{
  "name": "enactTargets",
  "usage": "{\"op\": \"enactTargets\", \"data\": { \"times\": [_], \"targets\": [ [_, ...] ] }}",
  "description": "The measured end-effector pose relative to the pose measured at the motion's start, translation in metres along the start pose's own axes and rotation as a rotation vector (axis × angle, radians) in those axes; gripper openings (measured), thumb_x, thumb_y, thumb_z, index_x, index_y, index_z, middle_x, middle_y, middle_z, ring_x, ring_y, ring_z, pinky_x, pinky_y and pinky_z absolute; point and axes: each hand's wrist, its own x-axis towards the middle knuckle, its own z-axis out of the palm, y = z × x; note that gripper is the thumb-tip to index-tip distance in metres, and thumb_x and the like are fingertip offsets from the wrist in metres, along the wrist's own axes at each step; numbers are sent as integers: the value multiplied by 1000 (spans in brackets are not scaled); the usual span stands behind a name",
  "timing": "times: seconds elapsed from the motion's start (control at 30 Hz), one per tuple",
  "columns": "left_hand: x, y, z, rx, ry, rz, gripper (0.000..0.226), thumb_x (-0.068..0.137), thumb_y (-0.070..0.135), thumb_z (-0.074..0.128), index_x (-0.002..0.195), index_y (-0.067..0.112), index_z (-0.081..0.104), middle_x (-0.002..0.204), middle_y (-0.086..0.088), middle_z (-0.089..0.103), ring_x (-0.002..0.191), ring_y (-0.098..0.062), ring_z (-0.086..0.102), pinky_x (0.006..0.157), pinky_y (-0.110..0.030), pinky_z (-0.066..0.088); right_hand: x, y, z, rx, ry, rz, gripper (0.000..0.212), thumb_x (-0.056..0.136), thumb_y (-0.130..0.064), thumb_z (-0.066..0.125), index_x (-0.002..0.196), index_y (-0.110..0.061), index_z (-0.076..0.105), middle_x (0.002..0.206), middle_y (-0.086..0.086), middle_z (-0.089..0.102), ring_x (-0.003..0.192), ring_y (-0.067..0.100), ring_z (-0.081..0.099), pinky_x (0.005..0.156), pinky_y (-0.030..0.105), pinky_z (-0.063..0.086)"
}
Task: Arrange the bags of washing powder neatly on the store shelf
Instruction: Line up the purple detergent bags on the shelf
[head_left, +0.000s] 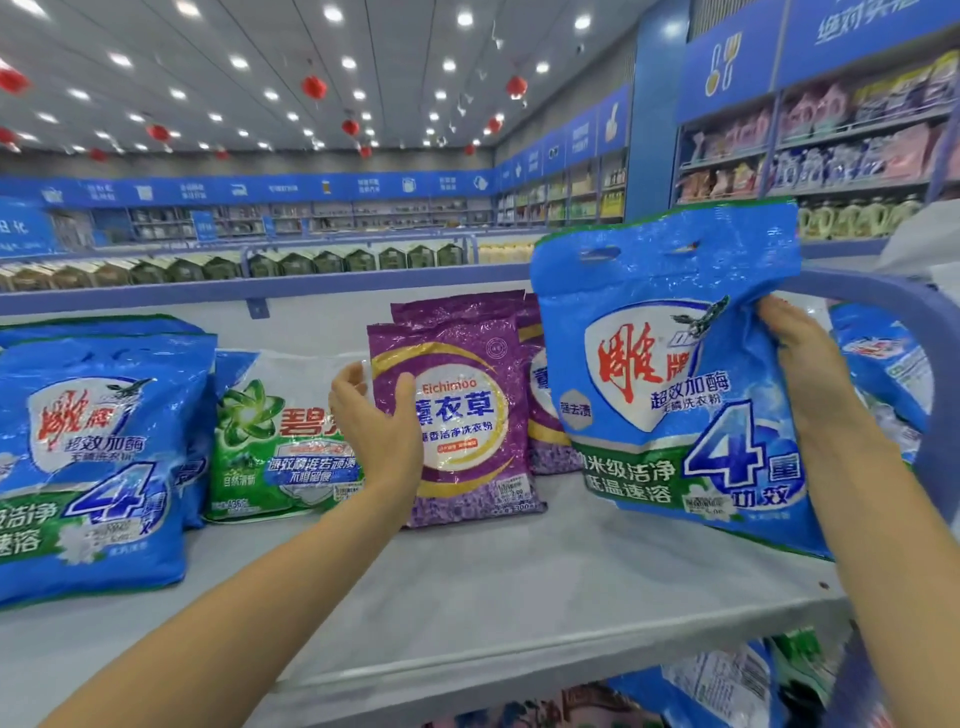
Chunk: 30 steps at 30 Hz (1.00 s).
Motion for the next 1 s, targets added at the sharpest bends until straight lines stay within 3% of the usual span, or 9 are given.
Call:
{"op": "enactTargets", "data": {
  "times": [0.1, 0.23, 0.33, 0.4, 0.5, 0.67, 0.83, 0.9, 1.0],
  "targets": [
    [-5, 17, -6, -165, -406, -91, 36, 82, 39, 63, 110, 21, 50, 112, -4, 61, 101, -18, 60, 88, -32, 50, 3, 4, 3, 137, -50, 52, 23, 66, -42, 68, 74, -22, 76, 81, -9, 73, 78, 4, 67, 73, 19, 54],
    [-21, 41, -8, -314, -890, -322, 39, 93, 40, 43, 117, 11, 55, 113, -5, 68, 96, -17, 67, 90, -37, 53, -5, 7, 44, 286, -179, 131, 16, 63, -36, 72, 65, -21, 77, 75, -8, 73, 73, 2, 68, 67, 18, 54],
    [-22, 40, -27, -513, -888, -431, 40, 79, 44, 48, 104, 15, 58, 84, 6, 74, 74, -9, 70, 68, -27, 58, -13, 19, 76, 407, -192, 177, 23, 47, -32, 72, 66, -20, 76, 76, -5, 73, 71, 6, 69, 64, 21, 55],
    [-15, 34, -43, -521, -826, -409, 45, 68, 40, 58, 107, 18, 60, 84, 5, 75, 75, -12, 71, 69, -29, 59, -16, 31, 94, 331, -168, 183, 11, 66, -27, 67, 68, -21, 76, 78, -3, 73, 73, 9, 68, 72, 26, 55],
    [-6, 20, -62, -461, -640, -453, 19, 80, 27, 62, 97, 19, 63, 88, 1, 74, 71, -15, 71, 69, -32, 59, -18, 50, 111, 214, -98, 249, 19, 81, -24, 58, 81, -13, 74, 93, 7, 69, 85, 20, 66, 82, 34, 50],
    [-1, 0, -77, -346, -436, -579, 21, 80, 27, 69, 96, 16, 61, 87, -4, 71, 76, -22, 68, 69, -36, 55, -28, 47, 116, 299, -275, 268, 47, 91, -43, 29, 94, -17, 68, 87, -3, 70, 75, 8, 65, 66, 22, 50],
    [-4, 5, -80, -268, -411, -513, 18, 78, 31, 70, 86, 19, 59, 86, -3, 70, 77, -20, 67, 70, -36, 55, -10, 50, 126, -184, -32, 58, 13, 89, -19, 59, 96, -11, 68, 84, -1, 71, 77, 14, 65, 67, 28, 51],
    [-4, 10, -82, -244, -381, -464, 26, 74, 39, 72, 86, 19, 59, 89, -5, 70, 79, -22, 68, 75, -39, 56, -2, 45, 130, -177, 2, 54, 11, 90, -12, 58, 87, -12, 68, 76, -7, 71, 70, 9, 65, 61, 22, 51],
    [-2, 19, -84, -185, -314, -389, 73, 51, 66, 74, 100, 13, 63, 100, -7, 71, 91, -27, 67, 86, -46, 53, 3, 46, 135, -151, 40, 66, 11, 91, -10, 57, 88, -9, 68, 83, -1, 69, 73, 11, 65, 69, 28, 54]
  ]
}}
